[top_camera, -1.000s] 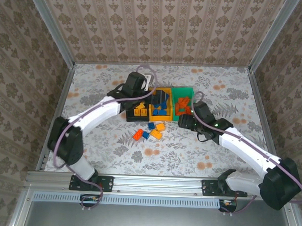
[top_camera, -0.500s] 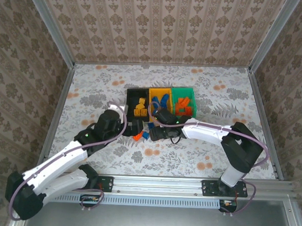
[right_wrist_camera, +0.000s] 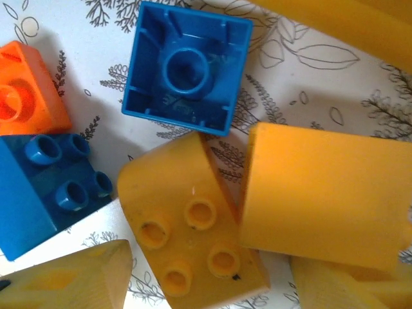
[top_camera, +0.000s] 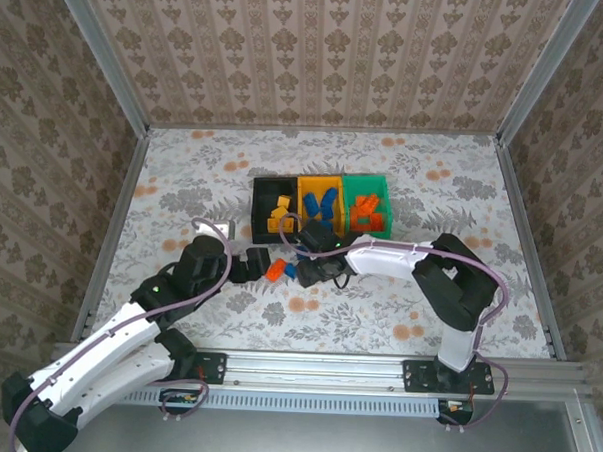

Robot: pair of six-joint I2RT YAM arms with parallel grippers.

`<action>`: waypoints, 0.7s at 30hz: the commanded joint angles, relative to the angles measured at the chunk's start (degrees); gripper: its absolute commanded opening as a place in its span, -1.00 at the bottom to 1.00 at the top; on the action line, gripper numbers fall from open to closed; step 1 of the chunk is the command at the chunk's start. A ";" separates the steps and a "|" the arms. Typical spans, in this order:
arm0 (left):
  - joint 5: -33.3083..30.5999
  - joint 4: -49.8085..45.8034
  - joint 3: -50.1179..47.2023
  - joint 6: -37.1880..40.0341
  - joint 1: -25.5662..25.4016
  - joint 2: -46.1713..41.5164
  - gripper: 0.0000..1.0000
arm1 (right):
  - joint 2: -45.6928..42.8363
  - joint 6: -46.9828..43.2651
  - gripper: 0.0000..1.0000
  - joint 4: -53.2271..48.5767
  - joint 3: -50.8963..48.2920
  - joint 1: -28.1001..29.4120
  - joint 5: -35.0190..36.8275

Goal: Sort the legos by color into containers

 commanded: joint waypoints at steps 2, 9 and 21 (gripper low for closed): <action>-1.37 -1.93 -0.83 -1.33 0.37 -0.95 1.00 | 2.46 -2.38 0.18 -1.06 2.15 1.14 2.30; -1.76 -2.23 -1.01 -0.76 0.67 -1.38 1.00 | -0.01 -1.79 -0.29 -1.15 -0.19 2.79 0.22; -1.83 -2.93 -4.39 -1.77 0.98 -2.62 1.00 | -18.59 0.95 -0.37 -5.34 -3.61 4.29 -5.77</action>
